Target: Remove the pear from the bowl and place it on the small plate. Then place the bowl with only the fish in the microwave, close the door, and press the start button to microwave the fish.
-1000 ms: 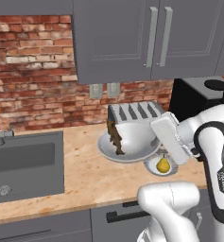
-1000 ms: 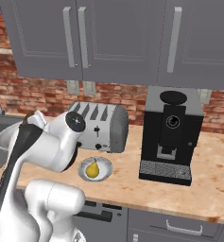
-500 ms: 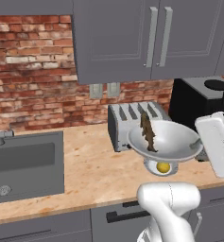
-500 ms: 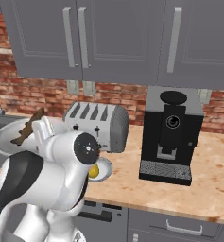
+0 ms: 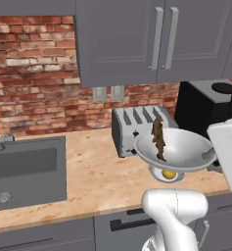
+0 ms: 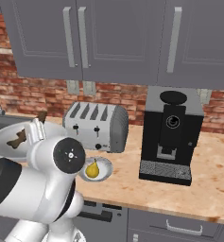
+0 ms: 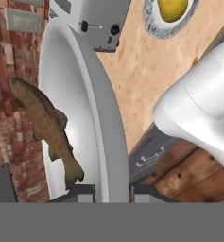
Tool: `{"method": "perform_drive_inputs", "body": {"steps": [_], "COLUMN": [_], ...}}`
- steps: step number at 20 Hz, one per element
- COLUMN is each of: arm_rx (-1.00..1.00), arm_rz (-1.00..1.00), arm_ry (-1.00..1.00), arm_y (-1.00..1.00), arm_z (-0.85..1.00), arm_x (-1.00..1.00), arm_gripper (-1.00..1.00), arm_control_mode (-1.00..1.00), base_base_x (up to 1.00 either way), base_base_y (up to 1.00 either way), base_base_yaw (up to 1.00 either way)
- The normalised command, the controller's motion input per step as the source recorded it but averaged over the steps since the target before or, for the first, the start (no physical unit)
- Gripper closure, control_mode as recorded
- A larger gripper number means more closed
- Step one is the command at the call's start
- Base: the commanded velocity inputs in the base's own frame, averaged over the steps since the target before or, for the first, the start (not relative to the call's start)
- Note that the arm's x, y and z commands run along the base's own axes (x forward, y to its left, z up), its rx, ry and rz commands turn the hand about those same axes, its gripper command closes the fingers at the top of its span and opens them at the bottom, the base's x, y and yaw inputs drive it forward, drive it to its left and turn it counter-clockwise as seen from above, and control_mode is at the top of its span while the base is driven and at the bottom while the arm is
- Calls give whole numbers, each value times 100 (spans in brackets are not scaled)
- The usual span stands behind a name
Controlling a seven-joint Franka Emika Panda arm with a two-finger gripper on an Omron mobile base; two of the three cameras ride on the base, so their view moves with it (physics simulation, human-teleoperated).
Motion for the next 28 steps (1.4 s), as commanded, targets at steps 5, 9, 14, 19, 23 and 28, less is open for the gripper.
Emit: {"method": "perform_drive_inputs", "body": {"steps": [5, 9, 14, 19, 23, 28], "arm_rx": [-2, 0, 0, 0, 0, 0], "arm_rz": [0, 0, 0, 0, 0, 0], "arm_ry": [-7, 0, 0, 0, 0, 0], "arm_y": [10, 0, 0, 0, 0, 0], "arm_z": [-2, 0, 0, 0, 0, 0], "arm_x": [-29, 0, 0, 0, 0, 0], "arm_gripper": [100, 100, 100, 100, 100, 100], "arm_control_mode": [-100, 100, 100, 100, 100, 100], "base_base_x": [0, -100, -100, -100, -100, -94], "base_base_y": [0, 53, 59, 11, -9, 3], "base_base_yaw": [0, 0, 3, -9, -54, -57]}}
